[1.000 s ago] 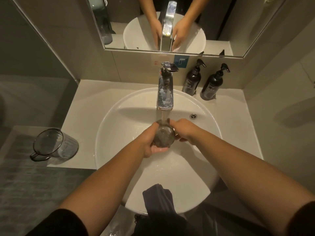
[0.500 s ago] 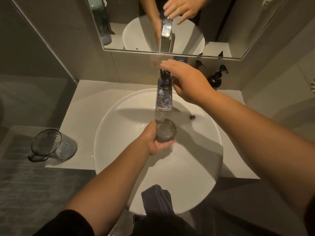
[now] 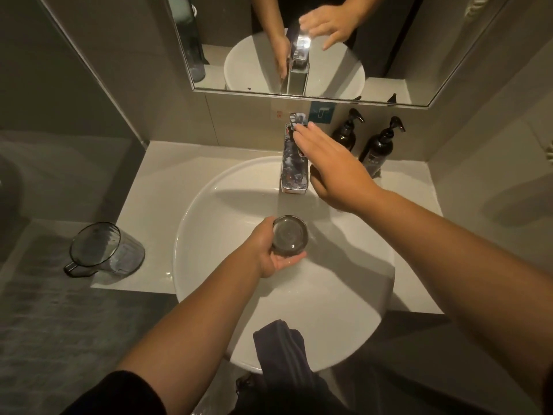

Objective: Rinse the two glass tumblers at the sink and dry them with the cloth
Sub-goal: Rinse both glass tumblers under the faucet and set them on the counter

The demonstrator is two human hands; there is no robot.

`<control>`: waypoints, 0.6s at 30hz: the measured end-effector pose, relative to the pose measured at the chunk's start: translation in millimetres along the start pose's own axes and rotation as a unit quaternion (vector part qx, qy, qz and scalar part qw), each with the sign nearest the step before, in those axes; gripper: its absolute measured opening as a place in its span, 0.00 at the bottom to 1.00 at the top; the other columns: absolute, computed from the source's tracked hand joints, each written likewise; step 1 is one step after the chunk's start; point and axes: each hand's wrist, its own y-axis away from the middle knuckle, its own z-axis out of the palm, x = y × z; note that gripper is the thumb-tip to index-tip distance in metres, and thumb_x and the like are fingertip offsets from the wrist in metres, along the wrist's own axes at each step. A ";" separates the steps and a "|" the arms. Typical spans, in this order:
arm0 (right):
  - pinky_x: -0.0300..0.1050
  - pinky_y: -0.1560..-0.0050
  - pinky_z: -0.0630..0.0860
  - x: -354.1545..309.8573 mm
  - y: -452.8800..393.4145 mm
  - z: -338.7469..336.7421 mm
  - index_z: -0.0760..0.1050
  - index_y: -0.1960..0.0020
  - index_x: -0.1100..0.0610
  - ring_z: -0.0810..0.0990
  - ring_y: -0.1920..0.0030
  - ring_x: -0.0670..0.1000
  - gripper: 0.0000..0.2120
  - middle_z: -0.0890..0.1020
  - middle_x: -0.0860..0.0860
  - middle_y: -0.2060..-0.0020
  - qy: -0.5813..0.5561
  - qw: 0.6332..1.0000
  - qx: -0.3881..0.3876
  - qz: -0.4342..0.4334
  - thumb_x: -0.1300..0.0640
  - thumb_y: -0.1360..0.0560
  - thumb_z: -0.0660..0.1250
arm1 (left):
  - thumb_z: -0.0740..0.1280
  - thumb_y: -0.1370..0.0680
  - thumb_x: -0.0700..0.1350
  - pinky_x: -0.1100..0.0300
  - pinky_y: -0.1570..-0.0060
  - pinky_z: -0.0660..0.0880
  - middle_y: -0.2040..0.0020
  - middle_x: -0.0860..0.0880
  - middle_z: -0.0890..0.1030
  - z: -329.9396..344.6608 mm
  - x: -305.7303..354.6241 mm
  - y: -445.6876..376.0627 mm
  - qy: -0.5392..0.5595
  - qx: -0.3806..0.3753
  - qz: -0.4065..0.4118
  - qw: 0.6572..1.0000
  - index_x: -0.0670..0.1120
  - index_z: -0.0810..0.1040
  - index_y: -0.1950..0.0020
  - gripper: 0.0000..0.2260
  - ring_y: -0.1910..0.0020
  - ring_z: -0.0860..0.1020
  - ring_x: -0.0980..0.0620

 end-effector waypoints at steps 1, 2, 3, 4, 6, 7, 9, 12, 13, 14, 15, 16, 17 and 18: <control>0.52 0.24 0.55 0.0 0.6 -2.1 0.54 0.23 0.58 0.53 0.23 0.56 0.33 0.58 0.56 0.23 -0.007 1.000 -0.005 0.004 0.66 0.25 0.60 | 0.64 0.21 0.53 0.45 0.56 0.84 0.58 0.42 0.84 -1.1 -0.2 1.8 -0.004 0.002 -0.006 1.000 0.46 0.81 0.50 0.12 0.58 0.83 0.43; 0.50 0.24 0.55 -1.8 3.1 -3.6 0.53 0.22 0.58 0.54 0.23 0.55 0.32 0.58 0.55 0.23 -0.030 0.999 0.002 0.018 0.64 0.24 0.60 | 0.64 0.22 0.54 0.45 0.55 0.83 0.56 0.42 0.84 -2.5 -0.1 4.9 -0.012 0.000 -0.009 1.000 0.46 0.81 0.50 0.13 0.58 0.83 0.43; 0.48 0.25 0.55 -1.6 7.9 -2.3 0.54 0.22 0.57 0.55 0.23 0.53 0.31 0.58 0.54 0.23 -0.068 0.996 0.027 0.048 0.62 0.23 0.60 | 0.64 0.22 0.56 0.45 0.55 0.82 0.55 0.42 0.84 -4.0 -0.1 8.1 -0.023 -0.006 -0.012 1.000 0.46 0.81 0.50 0.14 0.59 0.83 0.43; 0.45 0.26 0.56 -2.1 14.1 0.8 0.55 0.23 0.57 0.57 0.24 0.51 0.30 0.60 0.54 0.23 -0.116 0.987 0.061 0.097 0.60 0.23 0.60 | 0.64 0.22 0.57 0.47 0.56 0.81 0.53 0.43 0.85 -5.0 -0.1 12.3 -0.042 -0.010 -0.008 0.999 0.47 0.81 0.48 0.15 0.60 0.84 0.43; 0.42 0.31 0.61 -5.6 28.1 12.6 0.63 0.26 0.57 0.65 0.31 0.48 0.25 0.65 0.54 0.26 -0.210 0.944 0.103 0.233 0.54 0.22 0.59 | 0.62 0.22 0.60 0.53 0.58 0.79 0.49 0.45 0.86 -9.5 -1.6 20.0 -0.088 -0.005 0.030 0.996 0.50 0.80 0.42 0.18 0.63 0.85 0.46; 0.43 0.35 0.64 -7.9 36.1 22.0 0.68 0.29 0.58 0.69 0.35 0.47 0.23 0.69 0.55 0.29 -0.264 0.912 0.082 0.303 0.50 0.22 0.59 | 0.60 0.21 0.62 0.57 0.61 0.78 0.47 0.45 0.86 -12.7 -3.1 23.7 -0.111 0.005 0.069 0.991 0.51 0.80 0.40 0.19 0.64 0.85 0.47; 0.46 0.42 0.71 -20.3 50.1 42.0 0.73 0.35 0.56 0.76 0.42 0.51 0.20 0.75 0.53 0.36 -0.408 0.813 -0.029 0.413 0.46 0.21 0.60 | 0.56 0.18 0.62 0.63 0.67 0.74 0.43 0.44 0.84 -22.3 -7.1 27.2 -0.166 0.022 0.163 0.972 0.49 0.76 0.36 0.21 0.63 0.82 0.49; 0.48 0.53 0.75 -47.9 56.3 61.3 0.78 0.41 0.56 0.80 0.52 0.53 0.21 0.82 0.53 0.45 -0.526 0.717 -0.164 0.426 0.42 0.21 0.58 | 0.60 0.19 0.59 0.53 0.52 0.81 0.39 0.46 0.82 -42.2 -13.0 37.5 -0.204 0.001 0.271 0.941 0.53 0.69 0.30 0.20 0.49 0.84 0.49; 0.47 0.55 0.75 -56.6 53.1 63.2 0.80 0.43 0.55 0.80 0.54 0.52 0.20 0.84 0.53 0.50 -0.548 0.710 -0.166 0.410 0.42 0.20 0.59 | 0.63 0.21 0.60 0.49 0.44 0.80 0.38 0.49 0.82 -50.6 -13.8 42.0 -0.208 -0.007 0.296 0.932 0.55 0.67 0.29 0.22 0.44 0.83 0.49; 0.46 0.56 0.75 -65.1 47.9 63.0 0.80 0.45 0.56 0.80 0.56 0.51 0.18 0.85 0.52 0.54 -0.572 0.701 -0.160 0.395 0.44 0.20 0.59 | 0.65 0.24 0.61 0.47 0.38 0.78 0.37 0.51 0.81 -58.7 -13.1 47.3 -0.220 -0.012 0.319 0.922 0.58 0.66 0.29 0.24 0.41 0.82 0.50; 0.47 0.56 0.75 -71.3 41.7 62.3 0.81 0.45 0.56 0.80 0.57 0.50 0.17 0.85 0.51 0.57 -0.592 0.694 -0.152 0.381 0.46 0.20 0.60 | 0.66 0.26 0.62 0.46 0.35 0.76 0.36 0.54 0.80 -68.1 -10.7 52.9 -0.238 -0.011 0.339 0.910 0.60 0.66 0.28 0.27 0.39 0.80 0.52; 0.49 0.53 0.76 -76.3 35.4 60.8 0.81 0.45 0.56 0.81 0.57 0.49 0.15 0.85 0.51 0.57 -0.603 0.694 -0.149 0.364 0.48 0.20 0.61 | 0.66 0.26 0.62 0.46 0.34 0.75 0.35 0.56 0.78 -76.8 -6.8 59.7 -0.258 -0.011 0.357 0.898 0.61 0.65 0.27 0.28 0.37 0.79 0.54; 0.51 0.48 0.77 -79.2 29.1 60.6 0.81 0.44 0.56 0.82 0.54 0.49 0.14 0.85 0.50 0.55 -0.608 0.700 -0.151 0.342 0.49 0.20 0.62 | 0.65 0.26 0.62 0.47 0.33 0.75 0.35 0.58 0.77 -86.2 -1.2 64.8 -0.280 -0.012 0.370 0.886 0.61 0.64 0.26 0.28 0.36 0.78 0.56; 0.52 0.43 0.76 -82.2 23.0 60.1 0.80 0.42 0.56 0.82 0.49 0.50 0.13 0.85 0.51 0.51 -0.606 0.712 -0.160 0.316 0.51 0.21 0.63 | 0.65 0.25 0.62 0.49 0.33 0.75 0.34 0.59 0.77 -95.0 5.6 71.2 -0.299 -0.016 0.380 0.875 0.61 0.64 0.26 0.28 0.35 0.77 0.58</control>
